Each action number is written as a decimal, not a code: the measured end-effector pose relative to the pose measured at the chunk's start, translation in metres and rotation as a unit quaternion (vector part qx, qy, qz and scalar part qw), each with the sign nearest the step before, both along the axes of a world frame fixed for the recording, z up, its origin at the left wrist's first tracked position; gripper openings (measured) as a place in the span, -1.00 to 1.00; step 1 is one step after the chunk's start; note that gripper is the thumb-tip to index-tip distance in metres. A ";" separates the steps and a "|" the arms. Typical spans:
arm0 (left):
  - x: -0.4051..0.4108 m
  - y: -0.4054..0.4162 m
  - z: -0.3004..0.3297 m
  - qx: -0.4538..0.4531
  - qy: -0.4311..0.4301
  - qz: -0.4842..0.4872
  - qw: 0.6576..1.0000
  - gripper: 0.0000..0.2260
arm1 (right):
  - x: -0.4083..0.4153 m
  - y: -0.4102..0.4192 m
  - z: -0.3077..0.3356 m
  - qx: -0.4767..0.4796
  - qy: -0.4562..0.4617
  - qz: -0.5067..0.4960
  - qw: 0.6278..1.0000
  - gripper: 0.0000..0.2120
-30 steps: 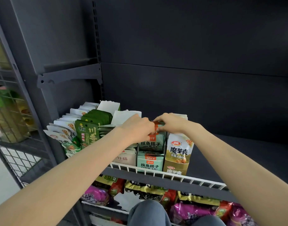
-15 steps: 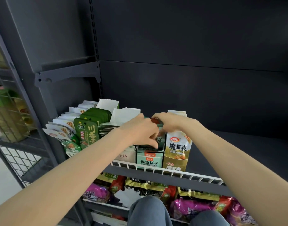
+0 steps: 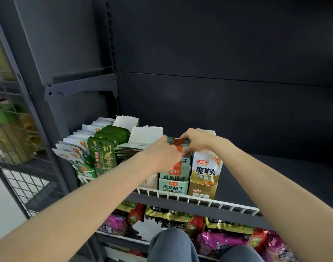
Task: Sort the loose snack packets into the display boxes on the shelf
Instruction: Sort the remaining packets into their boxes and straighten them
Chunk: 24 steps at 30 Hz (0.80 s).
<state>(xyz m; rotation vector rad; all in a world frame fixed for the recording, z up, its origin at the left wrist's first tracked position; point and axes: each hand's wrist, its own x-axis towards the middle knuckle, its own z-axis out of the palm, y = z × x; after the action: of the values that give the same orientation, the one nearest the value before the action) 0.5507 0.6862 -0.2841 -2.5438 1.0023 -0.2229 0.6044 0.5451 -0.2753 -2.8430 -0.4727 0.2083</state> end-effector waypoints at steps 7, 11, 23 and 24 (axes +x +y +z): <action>0.018 0.013 0.022 -0.037 -0.065 0.034 0.997 -0.86 | 0.010 -0.008 0.009 0.049 0.038 0.017 0.998 -0.74; 0.017 0.014 0.023 -0.037 -0.033 0.035 0.998 -0.88 | 0.011 -0.005 0.008 0.031 0.025 0.015 0.999 -0.70; 0.011 -0.002 0.005 -0.008 0.018 0.042 0.999 -0.72 | 0.007 -0.001 0.003 0.006 0.028 0.005 1.000 -0.61; 0.013 -0.002 0.006 -0.018 0.018 0.056 0.998 -0.72 | 0.008 -0.001 0.003 -0.001 0.027 0.004 1.000 -0.64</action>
<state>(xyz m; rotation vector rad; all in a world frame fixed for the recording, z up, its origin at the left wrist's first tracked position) 0.5636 0.6838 -0.2779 -2.6349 0.8725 -0.1650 0.6123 0.5443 -0.2719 -2.8292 -0.4734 0.2869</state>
